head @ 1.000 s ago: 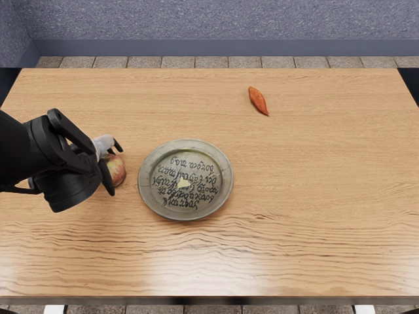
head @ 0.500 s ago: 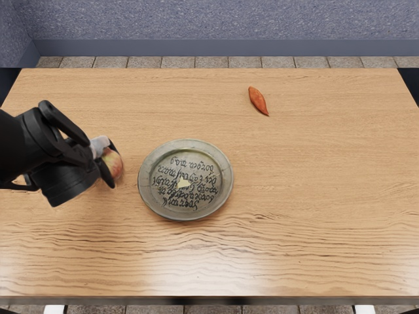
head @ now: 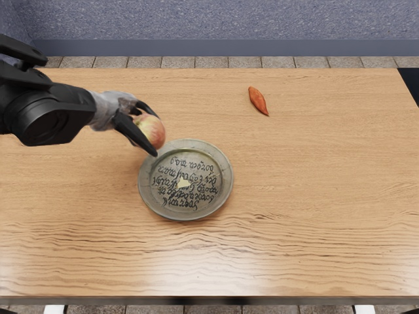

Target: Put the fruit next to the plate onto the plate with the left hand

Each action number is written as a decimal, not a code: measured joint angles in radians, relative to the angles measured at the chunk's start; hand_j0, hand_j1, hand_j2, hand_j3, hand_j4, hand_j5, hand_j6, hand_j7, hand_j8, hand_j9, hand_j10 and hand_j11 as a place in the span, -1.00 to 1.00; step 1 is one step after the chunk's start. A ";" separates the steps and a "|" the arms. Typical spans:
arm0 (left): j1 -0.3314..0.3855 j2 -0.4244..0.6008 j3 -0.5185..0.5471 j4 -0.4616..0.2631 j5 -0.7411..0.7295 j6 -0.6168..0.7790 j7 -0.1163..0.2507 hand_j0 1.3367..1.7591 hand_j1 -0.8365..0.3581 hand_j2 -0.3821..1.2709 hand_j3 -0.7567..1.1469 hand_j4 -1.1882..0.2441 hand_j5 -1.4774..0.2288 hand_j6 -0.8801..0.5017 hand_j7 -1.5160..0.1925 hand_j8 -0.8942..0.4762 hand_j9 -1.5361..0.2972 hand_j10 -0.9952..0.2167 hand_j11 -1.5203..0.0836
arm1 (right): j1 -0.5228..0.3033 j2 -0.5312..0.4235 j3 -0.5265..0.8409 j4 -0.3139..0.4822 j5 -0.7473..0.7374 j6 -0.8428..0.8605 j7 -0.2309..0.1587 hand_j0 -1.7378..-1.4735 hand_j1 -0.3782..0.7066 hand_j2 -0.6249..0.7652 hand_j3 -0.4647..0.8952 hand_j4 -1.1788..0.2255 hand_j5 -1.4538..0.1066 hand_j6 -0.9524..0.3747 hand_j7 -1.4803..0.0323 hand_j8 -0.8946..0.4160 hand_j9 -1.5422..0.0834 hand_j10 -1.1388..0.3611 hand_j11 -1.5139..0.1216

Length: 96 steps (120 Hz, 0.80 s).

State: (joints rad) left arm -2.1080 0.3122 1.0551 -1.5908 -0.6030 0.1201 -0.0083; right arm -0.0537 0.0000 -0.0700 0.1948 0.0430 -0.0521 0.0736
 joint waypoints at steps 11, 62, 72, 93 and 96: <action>0.026 -0.047 -0.070 0.008 0.004 -0.004 0.002 0.48 0.12 -0.25 -0.21 0.15 -0.58 0.01 -0.56 -0.02 -0.61 -0.77 -0.50 | 0.000 0.000 0.000 0.000 0.000 0.000 0.000 -0.40 -0.92 -0.10 -0.32 0.66 0.84 0.42 0.94 0.35 0.88 0.50 0.83; 0.151 -0.171 -0.153 0.137 0.063 0.021 0.004 0.51 0.57 -0.37 -0.20 0.48 0.21 0.22 0.25 0.26 0.18 -0.02 0.36 | 0.000 0.000 0.000 0.000 0.000 0.000 0.000 -0.40 -0.92 -0.10 -0.32 0.66 0.84 0.42 0.94 0.35 0.88 0.50 0.83; 0.091 -0.092 -0.160 0.126 0.084 -0.011 0.005 0.51 0.70 -0.42 -0.20 0.54 0.39 0.23 0.43 0.27 0.34 0.20 0.53 | 0.000 0.000 0.000 0.000 0.000 0.000 0.000 -0.40 -0.92 -0.10 -0.32 0.66 0.84 0.42 0.94 0.35 0.88 0.50 0.83; -0.003 0.371 0.046 0.111 0.099 -0.507 0.110 0.52 0.86 -0.49 -0.20 0.61 0.58 0.26 0.63 0.29 0.53 0.45 0.74 | 0.000 0.000 0.000 0.000 0.000 0.000 0.000 -0.40 -0.92 -0.10 -0.32 0.66 0.84 0.42 0.94 0.35 0.88 0.50 0.83; -0.006 0.397 0.087 0.110 0.100 -0.555 0.118 0.52 0.88 -0.49 -0.20 0.61 0.60 0.26 0.64 0.29 0.55 0.48 0.76 | 0.000 0.000 0.000 0.000 0.000 0.000 0.000 -0.40 -0.92 -0.10 -0.32 0.66 0.84 0.42 0.94 0.35 0.88 0.50 0.83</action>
State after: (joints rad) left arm -2.1143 0.7096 1.1420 -1.4811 -0.5027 -0.4350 0.1102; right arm -0.0537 0.0000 -0.0703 0.1948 0.0429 -0.0521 0.0736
